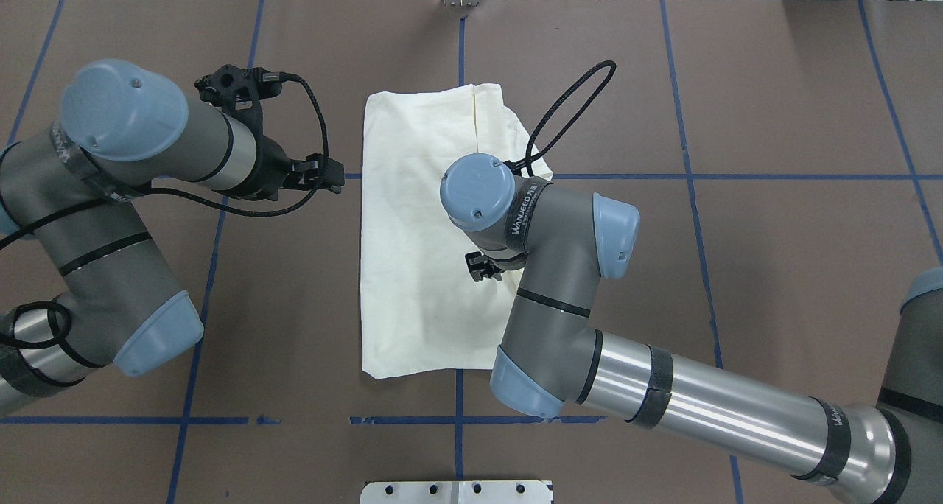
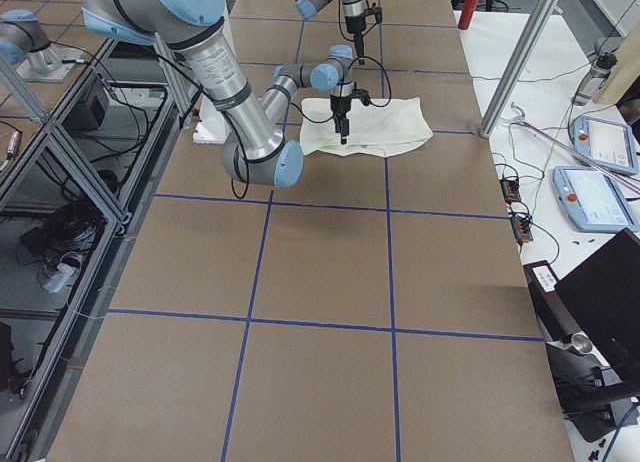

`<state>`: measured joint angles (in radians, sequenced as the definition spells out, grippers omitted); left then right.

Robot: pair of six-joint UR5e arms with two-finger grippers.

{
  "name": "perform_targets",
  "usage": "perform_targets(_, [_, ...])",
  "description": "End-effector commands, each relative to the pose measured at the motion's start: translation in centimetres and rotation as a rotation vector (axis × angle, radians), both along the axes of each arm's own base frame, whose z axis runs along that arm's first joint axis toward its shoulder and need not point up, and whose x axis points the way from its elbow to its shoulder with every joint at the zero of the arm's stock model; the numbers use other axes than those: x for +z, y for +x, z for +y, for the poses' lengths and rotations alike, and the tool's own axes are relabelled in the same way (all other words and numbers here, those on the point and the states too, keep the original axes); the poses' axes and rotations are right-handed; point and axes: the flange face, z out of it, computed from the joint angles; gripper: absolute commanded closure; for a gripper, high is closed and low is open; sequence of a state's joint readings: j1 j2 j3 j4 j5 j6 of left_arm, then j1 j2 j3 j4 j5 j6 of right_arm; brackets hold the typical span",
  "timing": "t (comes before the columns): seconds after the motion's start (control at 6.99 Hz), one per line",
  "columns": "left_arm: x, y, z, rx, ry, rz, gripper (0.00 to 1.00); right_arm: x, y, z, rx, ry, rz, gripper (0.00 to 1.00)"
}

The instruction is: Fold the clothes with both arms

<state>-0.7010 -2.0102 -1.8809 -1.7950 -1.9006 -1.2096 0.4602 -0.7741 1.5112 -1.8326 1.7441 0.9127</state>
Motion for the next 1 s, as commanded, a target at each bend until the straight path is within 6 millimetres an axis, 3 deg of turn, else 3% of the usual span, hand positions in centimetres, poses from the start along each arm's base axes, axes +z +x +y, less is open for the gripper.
perform_targets(0.0, [0.0, 0.1, -0.1, -0.001, -0.002, 0.000, 0.00, 0.6, -0.1, 0.0, -0.003, -0.012, 0.011, 0.00])
perform_targets(0.43, [0.2, 0.2, -0.2, 0.000, -0.004, -0.004, 0.00, 1.6, -0.1, -0.1, -0.001, -0.021, 0.030, 0.00])
perform_targets(0.86, [0.7, 0.9, -0.7, -0.004, 0.008, 0.020, 0.00, 2.7, 1.0, -1.4, 0.023, -0.027, 0.046, 0.00])
